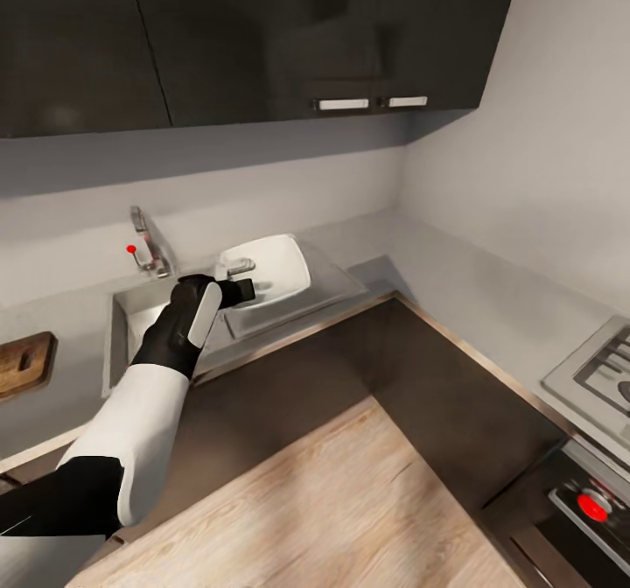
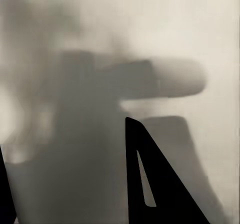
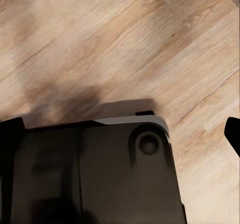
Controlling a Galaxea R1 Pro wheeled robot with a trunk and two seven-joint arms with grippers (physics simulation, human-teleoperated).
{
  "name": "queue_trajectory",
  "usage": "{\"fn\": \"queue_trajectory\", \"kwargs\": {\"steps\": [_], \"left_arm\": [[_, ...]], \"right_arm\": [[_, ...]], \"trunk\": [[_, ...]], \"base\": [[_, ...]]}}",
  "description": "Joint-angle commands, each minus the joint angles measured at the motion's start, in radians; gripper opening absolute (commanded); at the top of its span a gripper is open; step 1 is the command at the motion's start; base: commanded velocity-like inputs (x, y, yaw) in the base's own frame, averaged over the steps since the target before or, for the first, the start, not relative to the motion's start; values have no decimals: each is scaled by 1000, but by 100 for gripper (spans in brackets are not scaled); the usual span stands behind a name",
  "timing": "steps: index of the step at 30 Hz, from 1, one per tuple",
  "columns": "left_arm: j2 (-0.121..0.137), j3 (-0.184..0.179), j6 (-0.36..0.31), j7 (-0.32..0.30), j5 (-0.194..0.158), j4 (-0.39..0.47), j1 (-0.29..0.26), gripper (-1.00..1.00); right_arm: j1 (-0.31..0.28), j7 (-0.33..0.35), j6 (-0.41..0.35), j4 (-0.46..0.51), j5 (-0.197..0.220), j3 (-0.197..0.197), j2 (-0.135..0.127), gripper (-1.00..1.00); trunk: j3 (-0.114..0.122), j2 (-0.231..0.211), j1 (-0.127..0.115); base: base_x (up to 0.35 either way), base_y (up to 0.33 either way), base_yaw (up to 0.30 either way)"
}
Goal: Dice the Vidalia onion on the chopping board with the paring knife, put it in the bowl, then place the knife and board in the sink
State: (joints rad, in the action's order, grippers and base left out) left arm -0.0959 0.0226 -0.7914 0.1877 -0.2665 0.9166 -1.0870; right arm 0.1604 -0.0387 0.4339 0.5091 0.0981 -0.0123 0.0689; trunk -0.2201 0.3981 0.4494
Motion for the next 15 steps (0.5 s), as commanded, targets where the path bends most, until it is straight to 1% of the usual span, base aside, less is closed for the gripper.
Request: {"fn": "queue_trajectory", "kwargs": {"steps": [1, 9, 15], "left_arm": [[-1, 2, -3, 7, -11, 1, -1, -100], [-1, 2, -3, 7, -11, 0, -1, -100], [-1, 1, -3, 7, -11, 1, 27, -100]], "right_arm": [[1, 0, 2, 2, 10, -2, 0, 100], [1, 0, 2, 3, 10, -2, 0, 100], [1, 0, 2, 4, 11, -2, 0, 100]], "trunk": [[-1, 2, 1], [9, 2, 1], [17, 2, 1]], "base": [[-11, 313, 216], [-3, 315, 216], [0, 316, 216]]}}
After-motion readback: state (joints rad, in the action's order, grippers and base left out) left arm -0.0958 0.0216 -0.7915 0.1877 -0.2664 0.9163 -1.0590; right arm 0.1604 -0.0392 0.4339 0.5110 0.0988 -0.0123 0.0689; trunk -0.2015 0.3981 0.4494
